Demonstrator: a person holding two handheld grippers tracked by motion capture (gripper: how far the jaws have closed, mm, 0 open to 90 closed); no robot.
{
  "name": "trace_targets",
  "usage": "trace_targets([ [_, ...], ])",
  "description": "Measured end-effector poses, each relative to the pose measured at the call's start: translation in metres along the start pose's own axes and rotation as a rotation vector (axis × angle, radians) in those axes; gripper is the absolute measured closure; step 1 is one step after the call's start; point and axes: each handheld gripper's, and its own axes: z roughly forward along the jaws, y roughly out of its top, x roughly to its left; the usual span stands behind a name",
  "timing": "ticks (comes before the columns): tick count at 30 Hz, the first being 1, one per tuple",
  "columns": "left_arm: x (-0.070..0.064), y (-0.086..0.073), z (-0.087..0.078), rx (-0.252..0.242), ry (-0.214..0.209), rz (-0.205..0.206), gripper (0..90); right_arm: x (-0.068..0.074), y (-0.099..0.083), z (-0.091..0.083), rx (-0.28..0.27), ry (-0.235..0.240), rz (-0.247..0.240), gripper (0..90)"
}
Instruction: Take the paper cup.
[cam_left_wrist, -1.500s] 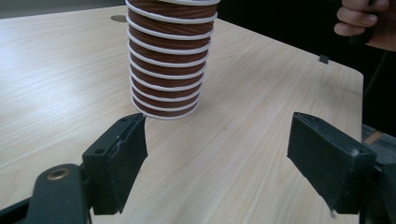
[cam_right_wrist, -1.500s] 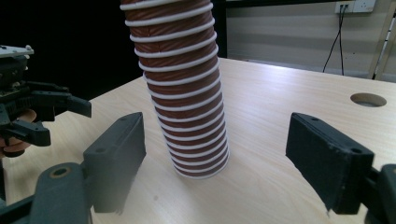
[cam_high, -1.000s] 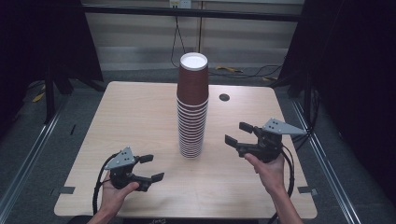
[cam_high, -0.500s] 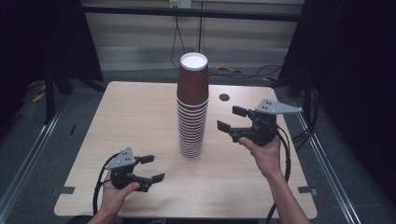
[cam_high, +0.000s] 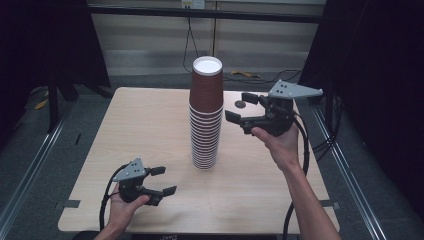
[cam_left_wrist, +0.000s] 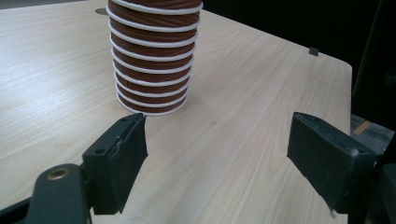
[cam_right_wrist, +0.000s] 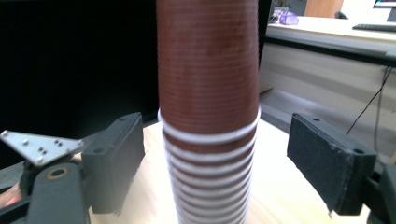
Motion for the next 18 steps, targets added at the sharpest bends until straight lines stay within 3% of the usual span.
trace_targets([
  [11, 0.0, 0.0, 0.0, -0.003, -0.005, -0.001, 19.6, 0.003, 0.035, 0.013, -0.036, 0.049, -0.028, 17.2],
  [18, 0.001, 0.0, -0.001, -0.003, -0.003, -0.006, 19.6, -0.004, 0.049, 0.032, -0.02, 0.052, -0.037, 15.6],
])
